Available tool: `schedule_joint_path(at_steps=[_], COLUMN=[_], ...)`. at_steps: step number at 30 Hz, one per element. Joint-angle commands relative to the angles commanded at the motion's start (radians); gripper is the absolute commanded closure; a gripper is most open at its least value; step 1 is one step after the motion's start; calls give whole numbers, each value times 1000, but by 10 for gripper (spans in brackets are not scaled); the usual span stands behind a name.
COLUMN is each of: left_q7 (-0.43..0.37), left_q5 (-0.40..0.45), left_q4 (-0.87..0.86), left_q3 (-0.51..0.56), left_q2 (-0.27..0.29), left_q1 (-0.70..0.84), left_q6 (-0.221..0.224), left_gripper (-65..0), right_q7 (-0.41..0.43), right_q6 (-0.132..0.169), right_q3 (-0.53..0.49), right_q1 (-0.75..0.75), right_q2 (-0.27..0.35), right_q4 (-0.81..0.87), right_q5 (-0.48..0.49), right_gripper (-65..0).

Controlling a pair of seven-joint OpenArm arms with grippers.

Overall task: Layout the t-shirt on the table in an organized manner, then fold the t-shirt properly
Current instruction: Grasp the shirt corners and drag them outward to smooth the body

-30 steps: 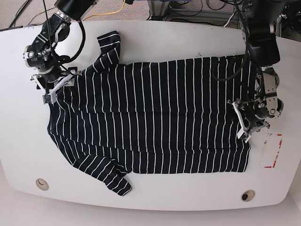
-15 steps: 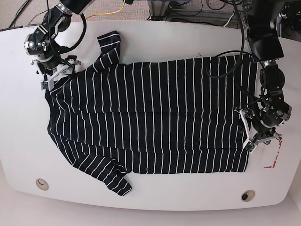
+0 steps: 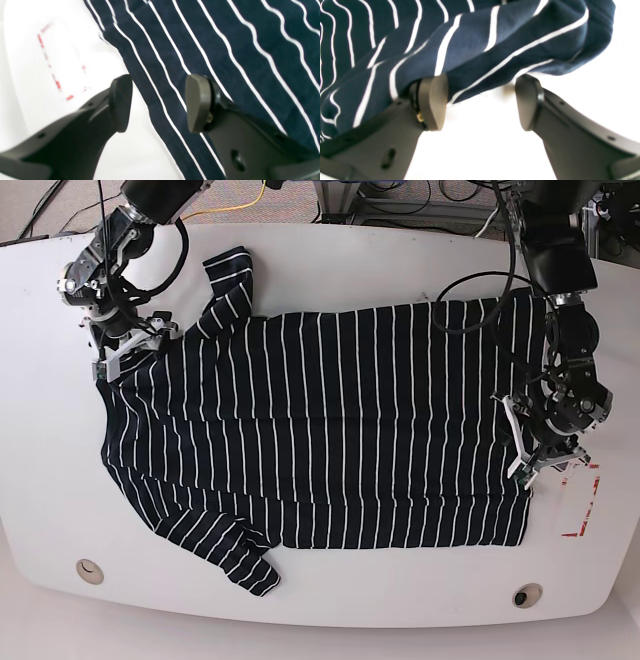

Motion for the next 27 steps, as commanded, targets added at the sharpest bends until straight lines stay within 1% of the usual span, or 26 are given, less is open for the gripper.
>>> schedule_joint_path(at_steps=[2, 3, 5, 6, 9, 11, 15, 19, 22, 25, 27], left_q7=[-2, -2, -2, -3, -2, -2, -5, -6, -6, -6, -6], left_q5=[0, 0, 0, 0, 0, 0, 0, 0, 0, -2, -2], left_q4=[0, 0, 0, 0, 0, 0, -2, -2, -3, -3, -3], left_q3=[0, 0, 0, 0, 0, 0, 2, 3, 3, 3, 3], left_q2=[0, 0, 0, 0, 0, 0, 0, 0, 0, 2, 2], left_q1=[11, 14, 15, 15, 17, 17, 31, 35, 37, 52, 55], left_q6=[0, 0, 0, 0, 0, 0, 0, 0, 0, 0, 0], left_gripper=[-318, -318, -318, -318, -318, -318, -318, -318, -318, -317, -317], right_q7=[0, 0, -2, -3, -3, -5, -12, -78, -114, -143, -149], right_q6=[0, 0, 0, 0, 0, 0, 0, 0, 0, 0, 0], right_q3=[-2, -2, -2, -2, 5, 6, 2, 2, 5, 6, 6], right_q1=[0, 0, 0, -2, -8, -29, -78, -121, -133, -137, -138], right_q2=[-2, -2, -2, -2, -2, -3, -3, 2, 2, 8, 31], right_q4=[2, 2, 3, 8, 57, 94, 215, 345, 400, 414, 414], right_q5=[0, 0, -2, -2, -6, -6, -6, -6, -8, -9, -9], right_gripper=[-151, -95, -10, 0, -8, -2, -2, -2, -3, -3, -3])
